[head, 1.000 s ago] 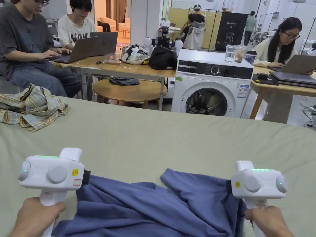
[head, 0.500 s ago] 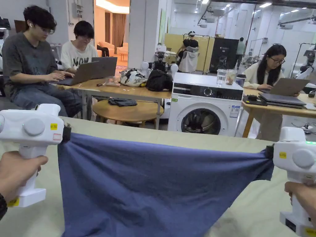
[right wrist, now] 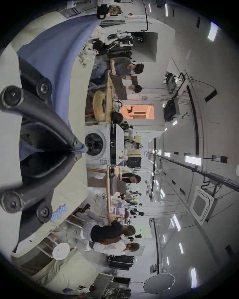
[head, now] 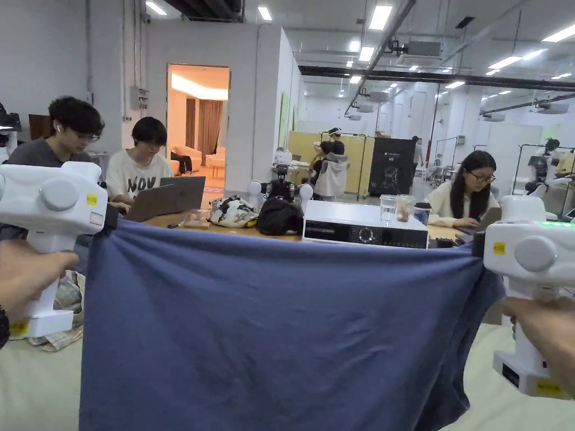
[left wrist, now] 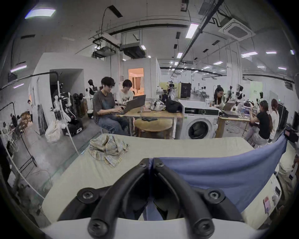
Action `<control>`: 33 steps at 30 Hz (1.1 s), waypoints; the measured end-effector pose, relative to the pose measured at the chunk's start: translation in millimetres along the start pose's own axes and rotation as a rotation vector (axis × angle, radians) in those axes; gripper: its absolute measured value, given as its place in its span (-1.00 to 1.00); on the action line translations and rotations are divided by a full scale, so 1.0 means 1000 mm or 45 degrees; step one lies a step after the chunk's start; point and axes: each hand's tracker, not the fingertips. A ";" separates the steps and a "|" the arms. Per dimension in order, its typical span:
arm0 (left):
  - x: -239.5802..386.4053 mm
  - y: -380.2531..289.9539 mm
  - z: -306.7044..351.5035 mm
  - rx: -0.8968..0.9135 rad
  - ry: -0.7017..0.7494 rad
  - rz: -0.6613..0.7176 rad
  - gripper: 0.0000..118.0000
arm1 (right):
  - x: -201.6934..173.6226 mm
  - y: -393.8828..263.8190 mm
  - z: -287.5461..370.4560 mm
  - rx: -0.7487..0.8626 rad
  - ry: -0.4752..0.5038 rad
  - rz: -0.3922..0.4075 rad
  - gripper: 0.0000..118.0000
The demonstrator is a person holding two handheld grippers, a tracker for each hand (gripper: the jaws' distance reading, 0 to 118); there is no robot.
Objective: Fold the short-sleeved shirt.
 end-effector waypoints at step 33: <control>0.022 -0.015 -0.057 0.019 0.038 -0.147 -1.00 | -0.006 -0.012 -0.044 0.017 -0.113 0.074 -1.00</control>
